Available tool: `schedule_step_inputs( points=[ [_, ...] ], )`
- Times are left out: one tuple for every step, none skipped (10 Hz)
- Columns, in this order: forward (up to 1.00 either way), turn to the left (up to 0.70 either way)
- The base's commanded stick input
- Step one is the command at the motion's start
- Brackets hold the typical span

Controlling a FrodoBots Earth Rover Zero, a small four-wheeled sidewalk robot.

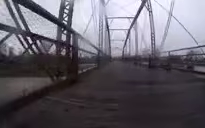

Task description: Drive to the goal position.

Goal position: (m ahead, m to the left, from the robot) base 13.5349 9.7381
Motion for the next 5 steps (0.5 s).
schedule_step_inputs(
  points=[
    [1.0, 0.0],
    [1.0, 0.0],
    [1.0, 0.0],
    [1.0, 0.0],
    [1.0, -0.13]
  ],
)
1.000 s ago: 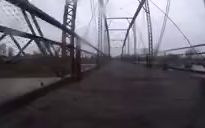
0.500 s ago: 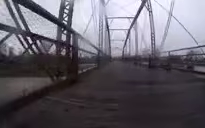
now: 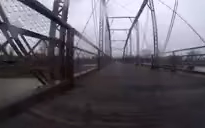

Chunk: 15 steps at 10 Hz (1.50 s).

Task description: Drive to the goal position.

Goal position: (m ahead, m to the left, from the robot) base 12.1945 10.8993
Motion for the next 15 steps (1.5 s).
schedule_step_inputs(
  points=[
    [1.0, -0.2],
    [1.0, 0.0],
    [1.0, 0.0],
    [1.0, 0.0],
    [1.0, 0.0],
    [1.0, 0.0],
    [1.0, -0.04],
    [1.0, -0.29],
    [1.0, -0.03],
    [1.0, 0.0],
    [1.0, 0.0],
    [1.0, -0.22],
    [1.0, -0.29],
    [1.0, 0.0],
    [1.0, -0.08]
  ],
)
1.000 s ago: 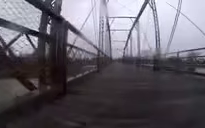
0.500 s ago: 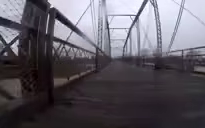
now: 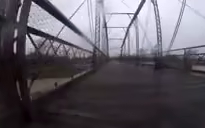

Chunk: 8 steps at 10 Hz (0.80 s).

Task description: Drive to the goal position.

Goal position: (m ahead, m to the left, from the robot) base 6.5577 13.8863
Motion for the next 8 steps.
schedule_step_inputs(
  points=[
    [1.0, -0.35],
    [1.0, -0.22],
    [1.0, -0.07],
    [1.0, -0.38],
    [1.0, 0.0],
    [1.0, 0.0],
    [1.0, 0.0],
    [1.0, 0.0]
  ],
)
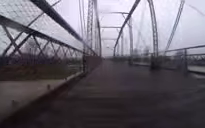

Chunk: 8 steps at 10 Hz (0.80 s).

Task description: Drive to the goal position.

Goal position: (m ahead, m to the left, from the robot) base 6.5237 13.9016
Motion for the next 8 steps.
schedule_step_inputs(
  points=[
    [1.0, 0.0],
    [1.0, 0.0],
    [1.0, 0.0],
    [1.0, 0.0],
    [1.0, 0.0],
    [1.0, 0.0],
    [1.0, 0.0],
    [1.0, 0.0]
  ],
)
